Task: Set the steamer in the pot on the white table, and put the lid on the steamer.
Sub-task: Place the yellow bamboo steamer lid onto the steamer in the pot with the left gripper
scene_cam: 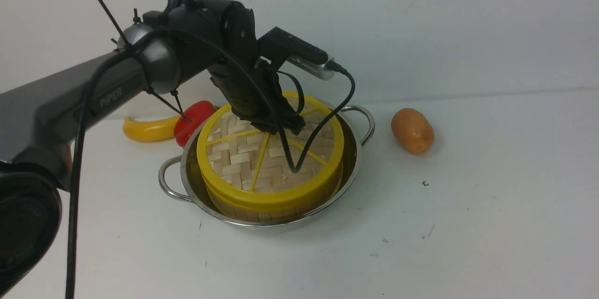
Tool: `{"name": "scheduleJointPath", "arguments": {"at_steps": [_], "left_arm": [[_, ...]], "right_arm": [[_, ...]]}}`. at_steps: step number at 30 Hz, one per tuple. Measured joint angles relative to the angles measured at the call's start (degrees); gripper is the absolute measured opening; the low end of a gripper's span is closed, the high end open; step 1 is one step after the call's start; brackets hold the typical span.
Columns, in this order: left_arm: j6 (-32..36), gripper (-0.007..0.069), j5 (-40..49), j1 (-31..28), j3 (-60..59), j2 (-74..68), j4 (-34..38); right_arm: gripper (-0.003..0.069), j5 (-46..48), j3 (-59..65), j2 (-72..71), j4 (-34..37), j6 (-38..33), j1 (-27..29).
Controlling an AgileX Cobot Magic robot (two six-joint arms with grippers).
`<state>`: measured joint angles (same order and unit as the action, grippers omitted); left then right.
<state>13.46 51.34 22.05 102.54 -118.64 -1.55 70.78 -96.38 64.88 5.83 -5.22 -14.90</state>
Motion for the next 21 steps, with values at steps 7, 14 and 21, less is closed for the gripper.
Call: {"name": "scheduleJointPath", "arguments": {"at_steps": [7, 14, 21], "left_arm": [[0.0, 0.0115, -0.1, -0.1, 0.0, 0.8, -1.5], [-0.1, 0.0115, -0.3, -0.2, 0.0, 0.8, -2.3], [-0.6, 0.0115, -0.2, -0.2, 0.0, 0.8, -0.5]], "right_arm": [[0.0398, 0.1, 0.1, 1.3, 0.0, 0.0, 0.0], [0.0398, 0.1, 0.1, 1.3, 0.0, 0.0, 0.0], [0.0398, 0.1, 0.1, 1.3, 0.0, 0.0, 0.0]]}}
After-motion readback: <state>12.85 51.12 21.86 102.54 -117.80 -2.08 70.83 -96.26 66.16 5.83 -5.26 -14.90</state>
